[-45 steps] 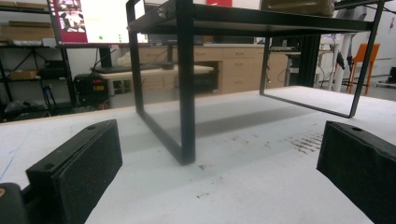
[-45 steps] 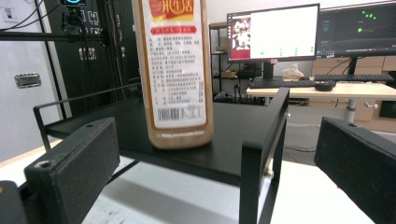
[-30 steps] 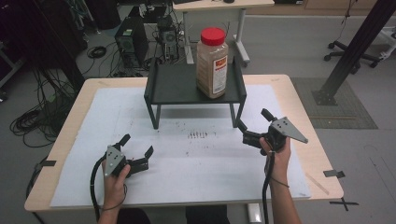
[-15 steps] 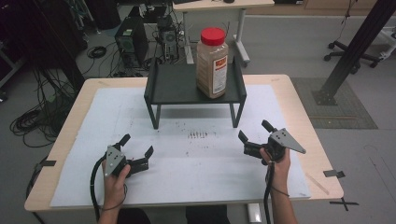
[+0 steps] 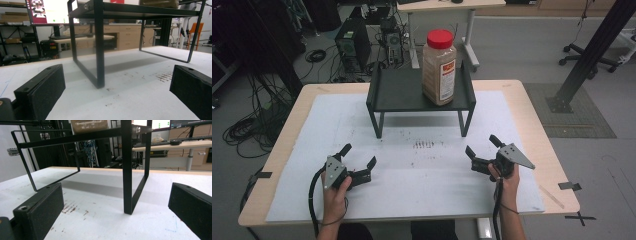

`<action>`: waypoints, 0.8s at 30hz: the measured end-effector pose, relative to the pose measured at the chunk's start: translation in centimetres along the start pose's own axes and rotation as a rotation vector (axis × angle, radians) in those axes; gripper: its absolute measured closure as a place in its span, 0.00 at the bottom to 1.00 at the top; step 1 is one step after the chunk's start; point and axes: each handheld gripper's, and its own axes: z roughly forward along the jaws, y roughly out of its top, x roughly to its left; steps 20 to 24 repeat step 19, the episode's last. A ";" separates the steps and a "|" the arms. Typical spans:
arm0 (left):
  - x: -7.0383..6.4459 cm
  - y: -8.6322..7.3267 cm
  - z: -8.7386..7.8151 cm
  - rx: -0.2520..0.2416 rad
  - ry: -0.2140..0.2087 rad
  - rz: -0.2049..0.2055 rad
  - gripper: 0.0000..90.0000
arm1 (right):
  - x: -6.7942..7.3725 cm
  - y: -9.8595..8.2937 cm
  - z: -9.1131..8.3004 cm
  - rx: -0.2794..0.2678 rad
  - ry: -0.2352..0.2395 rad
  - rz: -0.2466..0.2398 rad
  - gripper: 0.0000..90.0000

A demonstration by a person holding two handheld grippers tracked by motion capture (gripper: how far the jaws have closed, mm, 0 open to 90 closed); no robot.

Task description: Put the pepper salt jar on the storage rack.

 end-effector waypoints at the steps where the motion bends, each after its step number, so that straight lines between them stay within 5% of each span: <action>1: 0.0 0.0 0.0 0.000 0.000 0.000 0.00 | 0.0 0.0 0.0 0.000 0.000 0.000 0.00; 24: 0.0 0.0 0.0 0.000 0.000 0.000 0.00 | -0.5 -2.0 -0.2 0.021 -0.006 0.031 0.00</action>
